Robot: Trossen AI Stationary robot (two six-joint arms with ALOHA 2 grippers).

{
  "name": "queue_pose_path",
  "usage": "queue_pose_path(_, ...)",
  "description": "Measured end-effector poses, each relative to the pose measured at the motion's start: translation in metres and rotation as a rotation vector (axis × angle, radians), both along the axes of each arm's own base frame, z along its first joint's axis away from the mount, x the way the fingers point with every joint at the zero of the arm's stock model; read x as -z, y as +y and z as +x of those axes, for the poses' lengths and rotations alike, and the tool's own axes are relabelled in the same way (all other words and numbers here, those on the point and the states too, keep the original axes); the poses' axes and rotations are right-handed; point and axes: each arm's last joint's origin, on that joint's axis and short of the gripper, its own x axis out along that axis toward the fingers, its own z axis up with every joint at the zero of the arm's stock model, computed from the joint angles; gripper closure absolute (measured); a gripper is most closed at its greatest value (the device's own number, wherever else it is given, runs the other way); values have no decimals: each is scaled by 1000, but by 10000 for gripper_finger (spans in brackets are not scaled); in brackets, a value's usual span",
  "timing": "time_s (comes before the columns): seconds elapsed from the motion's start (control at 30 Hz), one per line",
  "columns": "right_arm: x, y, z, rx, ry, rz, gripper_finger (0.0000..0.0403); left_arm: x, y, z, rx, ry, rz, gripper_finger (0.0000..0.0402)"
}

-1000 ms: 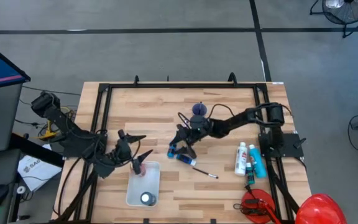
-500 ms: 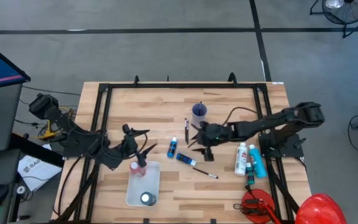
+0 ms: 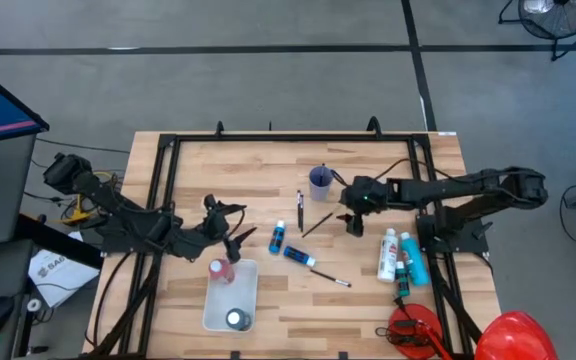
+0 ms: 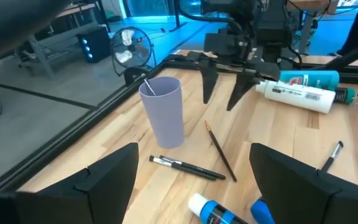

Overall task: Pick & Place Paint Supplies
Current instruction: Put the gold paint brush into the violet cup

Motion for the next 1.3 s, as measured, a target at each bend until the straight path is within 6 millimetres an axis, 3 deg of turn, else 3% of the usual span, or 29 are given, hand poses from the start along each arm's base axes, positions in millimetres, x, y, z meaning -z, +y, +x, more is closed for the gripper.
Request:
queue_pose_path(0.43,2,-1,-2,-124,53,-117,159,-1,2,2,15,3,8,101)
queue_pose_path(0.83,3,-20,-6,-134,87,-194,159,-1,11,7,48,17,-15,101)
queue_pose_path(1.1,36,-27,1,-153,254,-154,159,-1,15,10,63,17,-33,101)
queue_pose_path(1.3,43,-29,17,-182,286,-150,159,-1,15,10,64,18,-29,101)
